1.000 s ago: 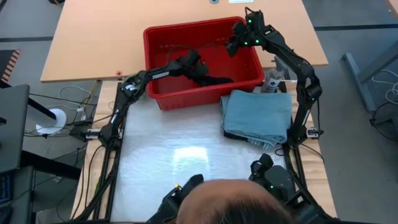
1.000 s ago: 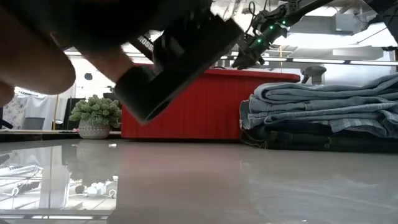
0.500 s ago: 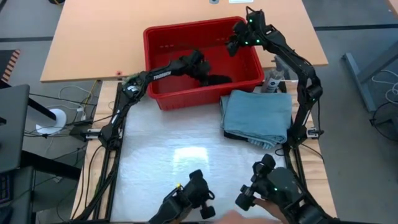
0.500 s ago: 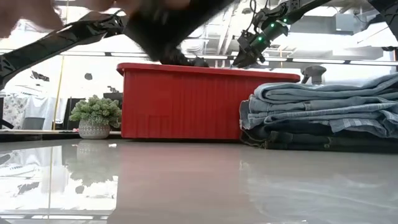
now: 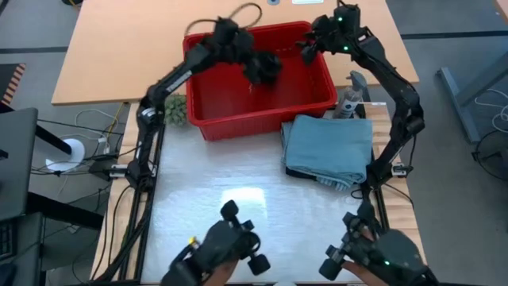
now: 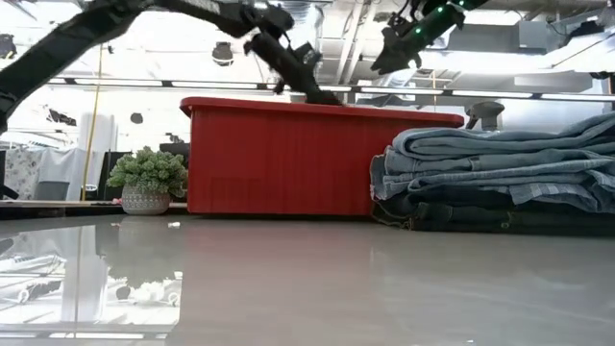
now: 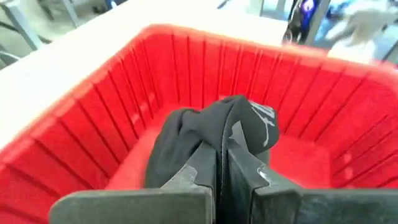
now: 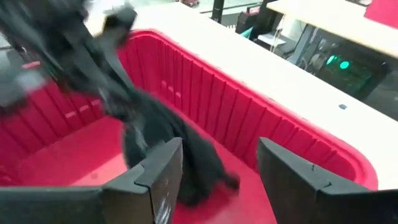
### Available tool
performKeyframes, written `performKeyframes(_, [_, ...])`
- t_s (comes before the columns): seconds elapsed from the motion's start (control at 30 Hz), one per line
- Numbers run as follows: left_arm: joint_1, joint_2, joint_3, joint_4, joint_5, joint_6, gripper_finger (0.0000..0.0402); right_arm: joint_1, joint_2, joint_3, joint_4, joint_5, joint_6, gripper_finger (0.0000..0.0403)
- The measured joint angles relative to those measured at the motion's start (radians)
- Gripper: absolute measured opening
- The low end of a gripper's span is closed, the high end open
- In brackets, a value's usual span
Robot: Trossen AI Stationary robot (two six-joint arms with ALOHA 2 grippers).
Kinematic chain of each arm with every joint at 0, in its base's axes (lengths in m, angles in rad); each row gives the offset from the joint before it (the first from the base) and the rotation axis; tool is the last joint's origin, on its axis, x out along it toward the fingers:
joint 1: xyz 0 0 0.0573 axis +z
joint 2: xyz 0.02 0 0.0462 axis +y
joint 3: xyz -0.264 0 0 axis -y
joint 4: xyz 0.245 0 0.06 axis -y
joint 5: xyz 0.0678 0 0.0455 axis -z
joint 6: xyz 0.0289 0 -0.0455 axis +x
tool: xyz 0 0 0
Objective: Fold Laundry from Bin
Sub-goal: Fold the black boxer short
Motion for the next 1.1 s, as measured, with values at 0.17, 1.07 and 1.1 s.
performKeyframes(0.17, [-0.023, -0.112, 0.000, -0.020, 0.004, -0.063, 0.0000, 0.000, -0.021, 0.000, -0.021, -0.004, -0.037, 0.0230])
performKeyframes(1.07, [-0.364, -0.704, 0.000, -0.404, 0.167, -0.414, 0.0000, 0.752, -0.325, 0.000, -0.073, 0.064, -0.456, 0.0242])
performKeyframes(1.1, [-0.380, -0.710, 0.000, -0.401, 0.169, -0.433, 0.0000, 0.800, -0.315, 0.000, -0.054, 0.104, -0.477, 0.0245])
